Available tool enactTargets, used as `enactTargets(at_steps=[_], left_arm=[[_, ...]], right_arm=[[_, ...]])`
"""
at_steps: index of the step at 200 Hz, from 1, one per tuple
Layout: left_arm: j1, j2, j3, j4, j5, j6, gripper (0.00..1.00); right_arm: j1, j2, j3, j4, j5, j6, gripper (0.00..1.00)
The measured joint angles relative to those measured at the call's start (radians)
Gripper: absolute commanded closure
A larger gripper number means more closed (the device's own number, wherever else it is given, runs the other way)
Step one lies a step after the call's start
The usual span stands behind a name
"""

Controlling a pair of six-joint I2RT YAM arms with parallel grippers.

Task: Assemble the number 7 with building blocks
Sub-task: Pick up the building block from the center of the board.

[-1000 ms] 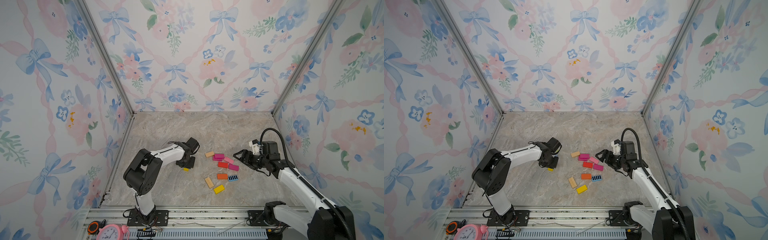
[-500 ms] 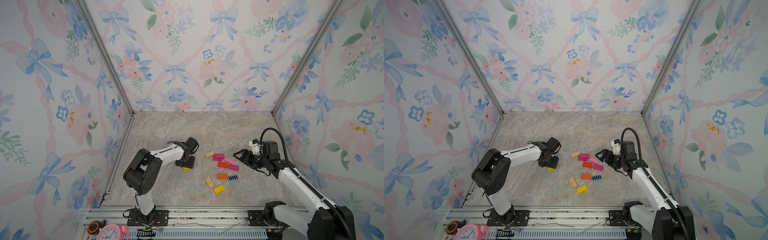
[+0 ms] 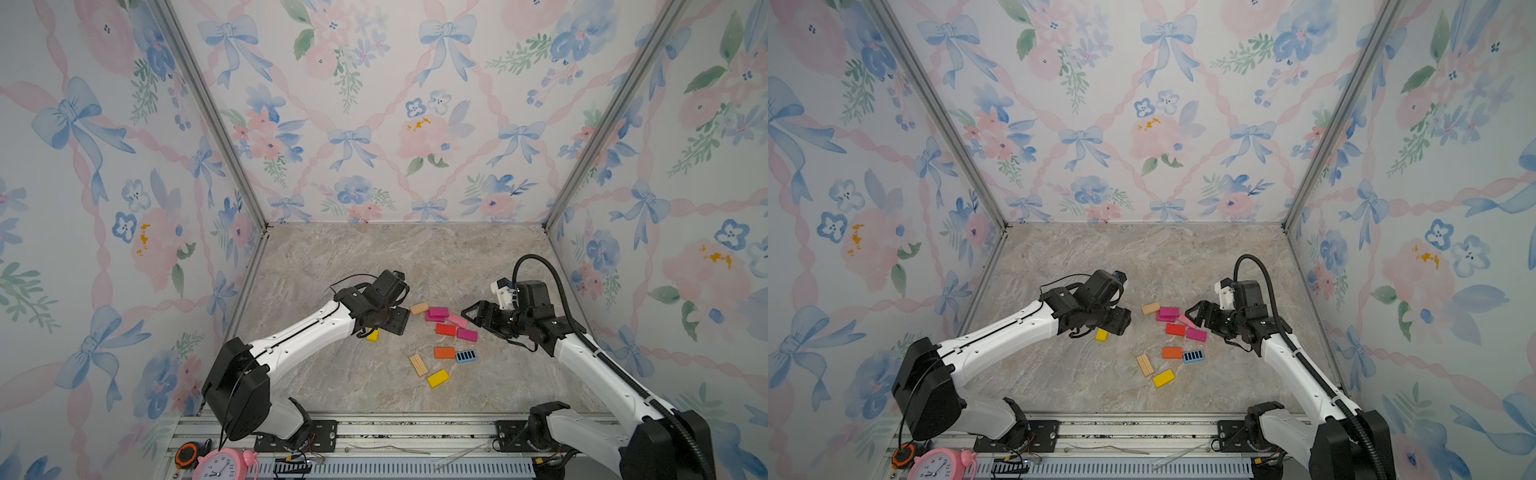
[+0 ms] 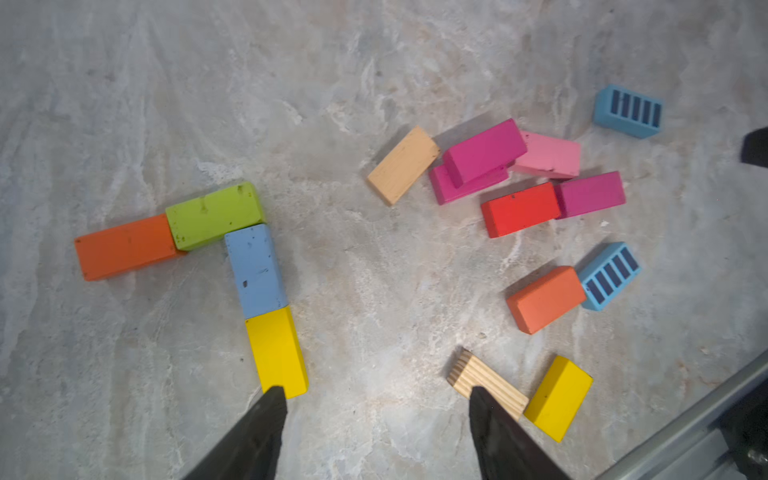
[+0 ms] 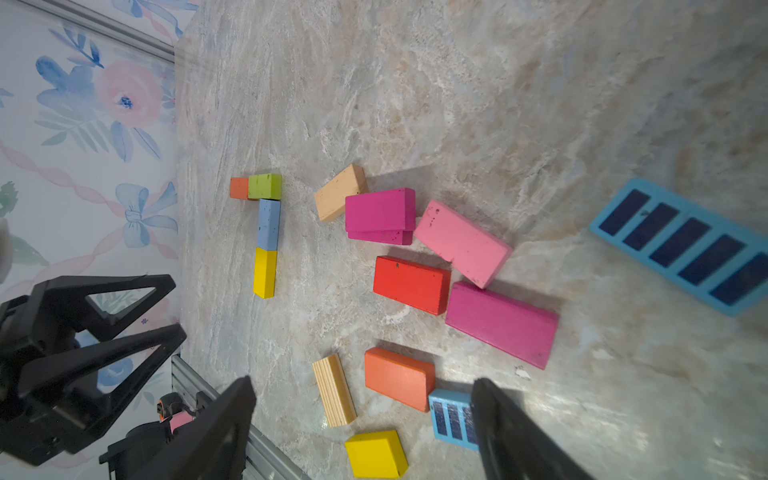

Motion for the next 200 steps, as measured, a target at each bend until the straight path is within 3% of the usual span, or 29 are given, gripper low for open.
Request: enactTargets(at_steps=[100,200], left_arm=[[-0.235,0.291,-0.031,-0.001,0.011,-0.373,0.22],[-0.281,0.393,0.058,0.005,0.053,-0.469,0.20]], right_arm=[[0.001,-0.040,0.000,-0.019,0.011,-0.004,0.16],[-0.090,-0.102,-0.084,-0.018,-0.050,-0.056,0.16]])
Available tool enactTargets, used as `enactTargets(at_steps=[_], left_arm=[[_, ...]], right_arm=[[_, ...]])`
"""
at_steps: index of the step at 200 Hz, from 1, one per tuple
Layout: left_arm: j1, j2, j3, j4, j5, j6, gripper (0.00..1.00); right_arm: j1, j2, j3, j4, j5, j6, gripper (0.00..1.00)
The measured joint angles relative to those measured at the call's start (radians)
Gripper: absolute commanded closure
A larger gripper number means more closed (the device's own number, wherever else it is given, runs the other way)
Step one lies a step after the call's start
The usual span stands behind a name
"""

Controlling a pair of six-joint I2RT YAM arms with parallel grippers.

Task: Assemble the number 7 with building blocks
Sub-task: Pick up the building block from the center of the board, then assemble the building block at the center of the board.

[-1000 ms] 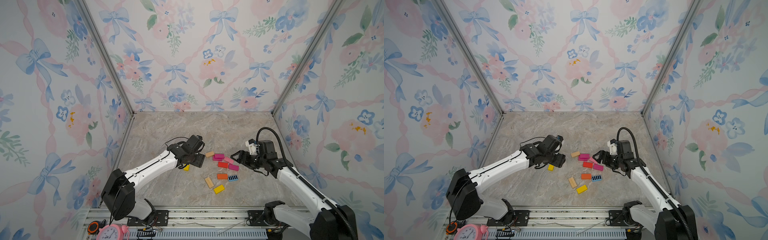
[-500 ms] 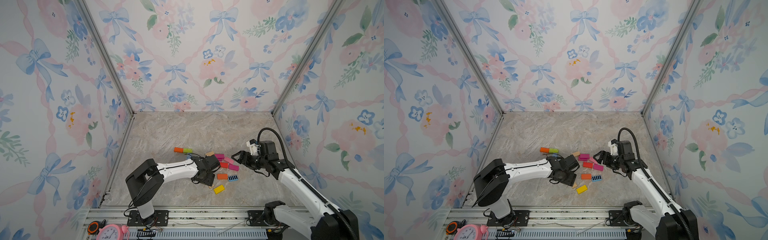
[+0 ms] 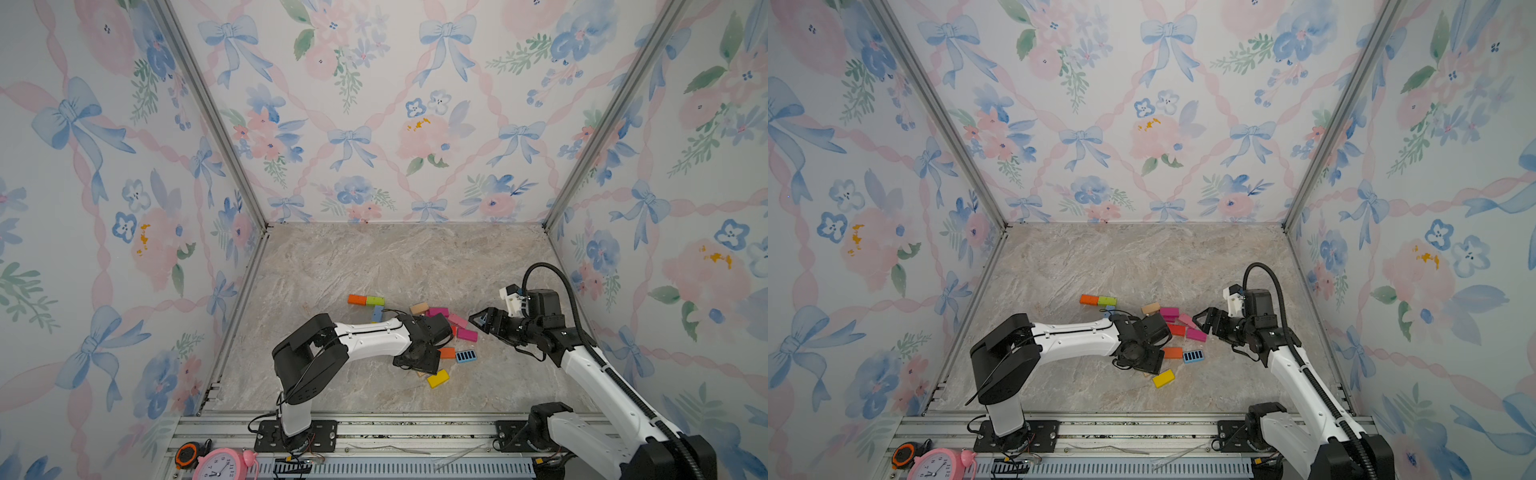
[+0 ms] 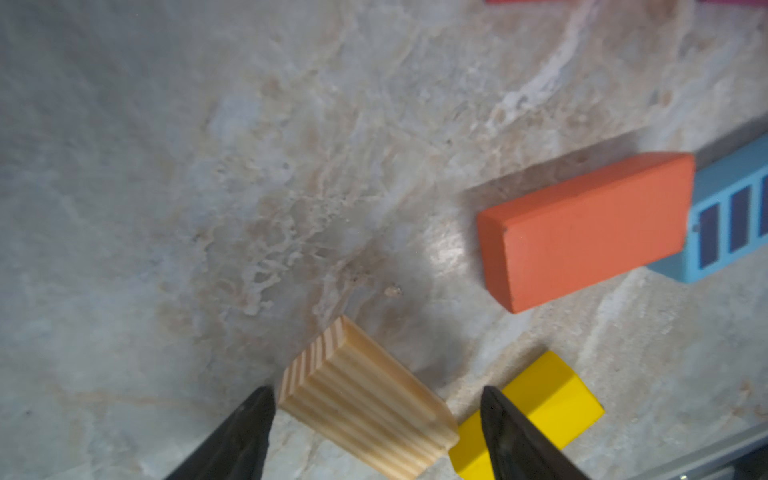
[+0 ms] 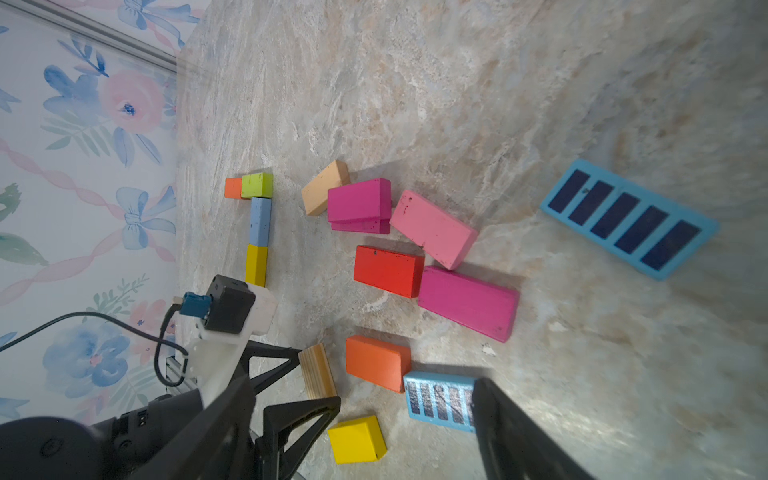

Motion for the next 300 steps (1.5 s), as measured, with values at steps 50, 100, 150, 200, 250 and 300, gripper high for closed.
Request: enactTargets(at_steps=[50,100,150,200,250,300], left_arm=[[-0.008,0.033,0.042,-0.002,0.006,0.002,0.28],[-0.032,0.109,0.139,-0.044,-0.027,0.045,0.44],[-0.045,0.145,0.184,-0.111,-0.103,0.085,0.61],[-0.042,0.119,0.146,-0.106,-0.133,0.100,0.71],[0.034,-0.094,-0.037,-0.174,-0.173,0.099,0.70],[0.120,-0.514,-0.236,-0.200,-0.199,0.087,0.70]], right_arm=[[-0.025,-0.025,-0.027,0.000,-0.016,-0.011,0.16],[-0.035,-0.030,-0.034,0.000,-0.027,-0.011,0.16],[-0.035,-0.047,-0.034,-0.001,-0.026,-0.009,0.16],[-0.035,-0.048,-0.033,-0.001,-0.026,0.017,0.16],[-0.032,-0.033,-0.010,0.008,-0.026,0.042,0.16],[0.039,0.040,0.022,0.042,0.001,0.061,0.16]])
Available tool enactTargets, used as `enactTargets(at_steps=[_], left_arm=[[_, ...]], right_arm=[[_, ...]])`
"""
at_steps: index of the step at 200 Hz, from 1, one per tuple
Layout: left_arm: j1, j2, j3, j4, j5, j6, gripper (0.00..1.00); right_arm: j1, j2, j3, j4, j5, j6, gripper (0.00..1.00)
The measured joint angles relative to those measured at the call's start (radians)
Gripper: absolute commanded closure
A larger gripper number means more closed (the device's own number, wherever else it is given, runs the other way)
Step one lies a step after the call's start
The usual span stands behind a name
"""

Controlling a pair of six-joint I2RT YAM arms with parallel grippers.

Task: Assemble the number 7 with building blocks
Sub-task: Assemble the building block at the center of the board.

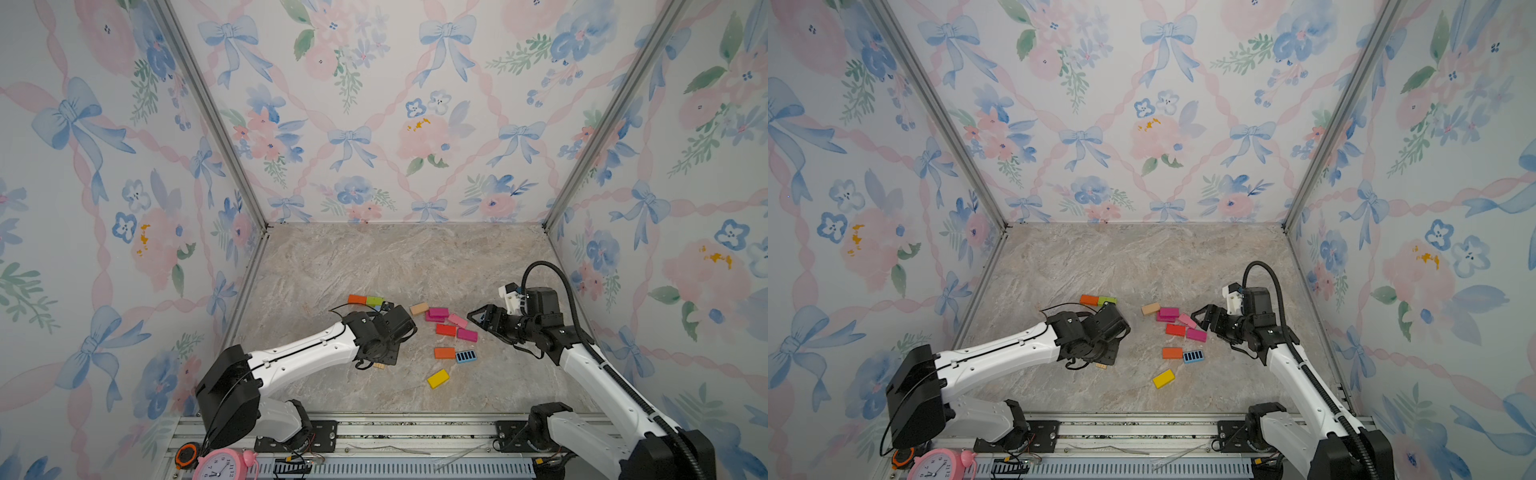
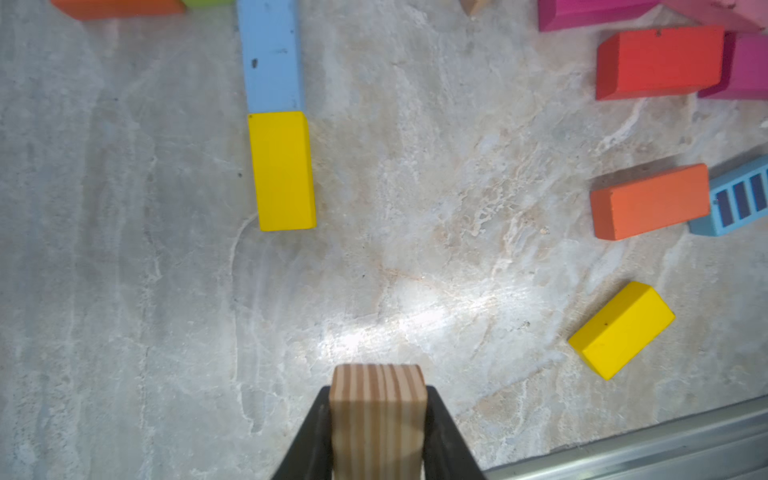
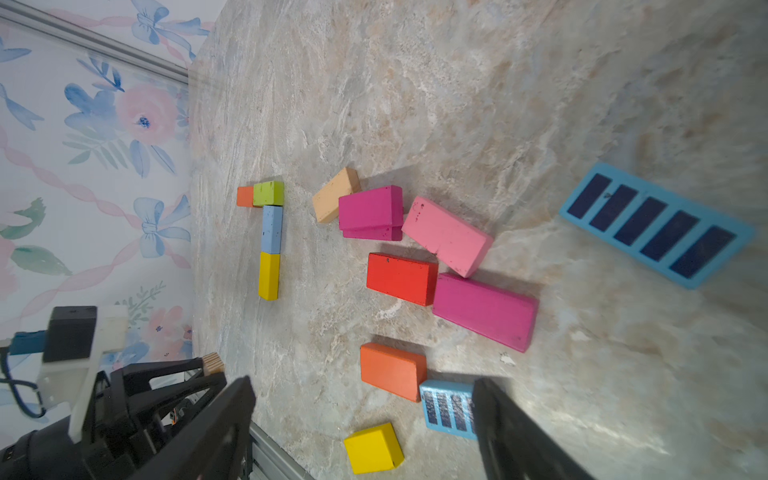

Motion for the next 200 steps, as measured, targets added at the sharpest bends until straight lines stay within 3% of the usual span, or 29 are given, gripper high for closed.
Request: enactTargets(at_steps=[20,50,136,200], left_arm=[[0.046,-0.062,-0.093,-0.005,-0.002,-0.011,0.70],[0.085,-0.049,-0.167,-0.021,-0.006,-0.013,0.70],[0.162,0.164,-0.165,0.132,0.022,0.085,0.70],[0.166,0.251,-0.090,0.181,0.029,0.143,0.69]], right_arm=[[0.042,0.035,0.020,0.013,0.016,0.007,0.16],[0.085,0.079,0.048,0.034,0.033,0.014,0.16],[0.107,0.097,0.067,0.043,0.072,0.018,0.16],[0.107,0.097,0.078,0.024,0.087,0.017,0.16]])
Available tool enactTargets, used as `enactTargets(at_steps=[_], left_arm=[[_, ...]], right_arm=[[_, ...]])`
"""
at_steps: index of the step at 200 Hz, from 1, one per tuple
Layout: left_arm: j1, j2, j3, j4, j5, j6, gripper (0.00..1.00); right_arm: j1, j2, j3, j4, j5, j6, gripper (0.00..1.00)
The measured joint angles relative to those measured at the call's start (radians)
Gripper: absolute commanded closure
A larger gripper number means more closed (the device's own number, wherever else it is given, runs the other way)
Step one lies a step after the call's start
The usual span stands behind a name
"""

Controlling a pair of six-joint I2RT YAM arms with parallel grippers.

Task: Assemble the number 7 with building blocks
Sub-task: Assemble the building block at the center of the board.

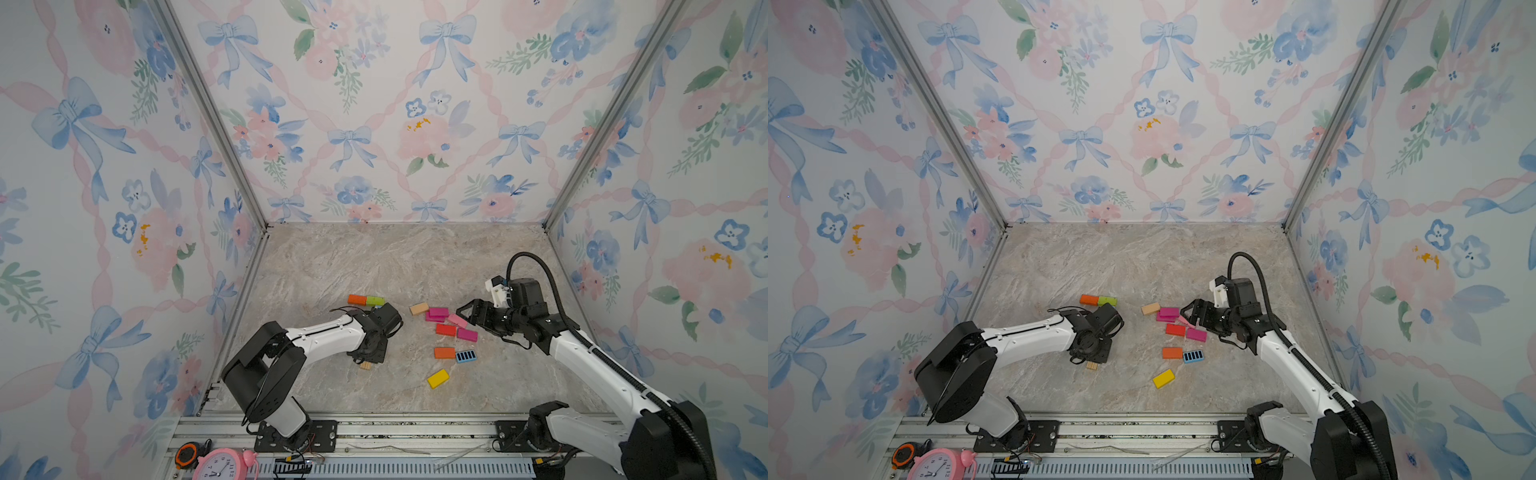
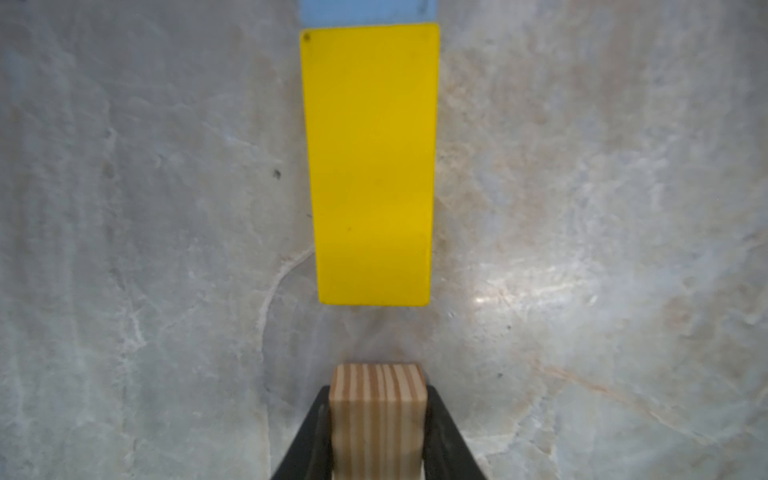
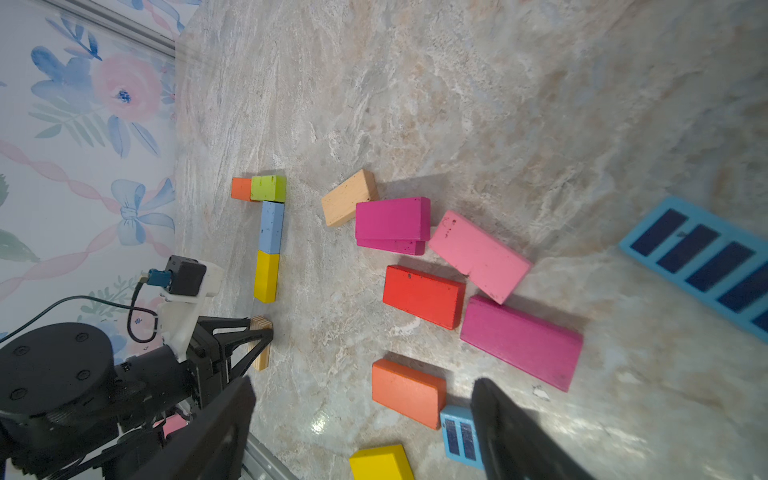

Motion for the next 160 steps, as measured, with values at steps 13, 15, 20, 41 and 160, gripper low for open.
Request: enactTargets(at_steps=[13,15,20,41,160], left_arm=[[0.005,0.006,0.006,0.005,0.004,0.003,0.69],[0.006,0.006,0.006,0.006,0.005,0.005,0.69],[0.010,0.009,0.009,0.007,0.008,0.007,0.68],[0.017,0.018,0.016,0.015,0.013,0.017,0.68],[0.049,0.035,0.032,0.037,0.037,0.027,0.68]], right_arm=[[0.000,0.000,0.000,-0.002,0.003,-0.002,0.16],[0.000,0.000,0.000,-0.003,0.004,-0.003,0.16],[0.000,0.000,0.000,-0.004,0.006,-0.003,0.16],[0.000,0.000,0.000,-0.008,0.011,-0.003,0.16],[0.000,-0.002,0.002,-0.008,0.017,-0.002,0.16]])
